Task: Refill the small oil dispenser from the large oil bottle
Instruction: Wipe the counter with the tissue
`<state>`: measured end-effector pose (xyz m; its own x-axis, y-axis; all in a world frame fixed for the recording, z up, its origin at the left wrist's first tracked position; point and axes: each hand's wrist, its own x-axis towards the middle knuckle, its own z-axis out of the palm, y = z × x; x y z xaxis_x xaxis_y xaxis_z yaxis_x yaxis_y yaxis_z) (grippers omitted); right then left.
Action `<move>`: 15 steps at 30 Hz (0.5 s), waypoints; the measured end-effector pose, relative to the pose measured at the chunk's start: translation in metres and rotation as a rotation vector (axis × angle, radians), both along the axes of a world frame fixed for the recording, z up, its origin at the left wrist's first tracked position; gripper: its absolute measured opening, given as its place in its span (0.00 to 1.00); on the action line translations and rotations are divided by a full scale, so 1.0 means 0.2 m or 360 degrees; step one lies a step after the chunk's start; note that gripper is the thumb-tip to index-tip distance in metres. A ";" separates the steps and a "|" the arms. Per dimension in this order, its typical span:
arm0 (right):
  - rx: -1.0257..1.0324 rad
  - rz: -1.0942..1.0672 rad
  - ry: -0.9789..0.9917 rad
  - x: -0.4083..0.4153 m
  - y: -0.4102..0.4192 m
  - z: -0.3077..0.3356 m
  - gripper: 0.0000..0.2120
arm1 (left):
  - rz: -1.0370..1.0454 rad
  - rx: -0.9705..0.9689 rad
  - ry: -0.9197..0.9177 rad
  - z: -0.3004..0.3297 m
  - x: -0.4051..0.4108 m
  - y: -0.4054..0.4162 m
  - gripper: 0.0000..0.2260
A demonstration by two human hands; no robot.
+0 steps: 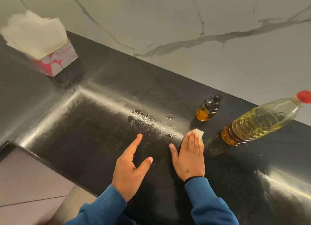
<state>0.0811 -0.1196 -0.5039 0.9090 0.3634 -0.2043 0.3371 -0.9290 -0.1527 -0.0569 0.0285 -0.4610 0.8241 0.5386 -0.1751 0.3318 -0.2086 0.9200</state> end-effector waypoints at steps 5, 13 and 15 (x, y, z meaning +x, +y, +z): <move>0.0089 0.0103 0.0105 0.05 0.17 -0.01 0.39 | -0.0066 0.0037 -0.0070 0.00 0.02 0.01 0.32; 0.0265 0.1142 0.0261 -0.31 0.42 0.06 0.32 | -0.0128 0.0174 -0.0159 -0.02 0.06 0.24 0.26; 0.0106 0.1068 0.0169 -0.20 0.25 0.03 0.35 | -0.0124 0.0229 -0.0108 -0.04 0.02 0.31 0.26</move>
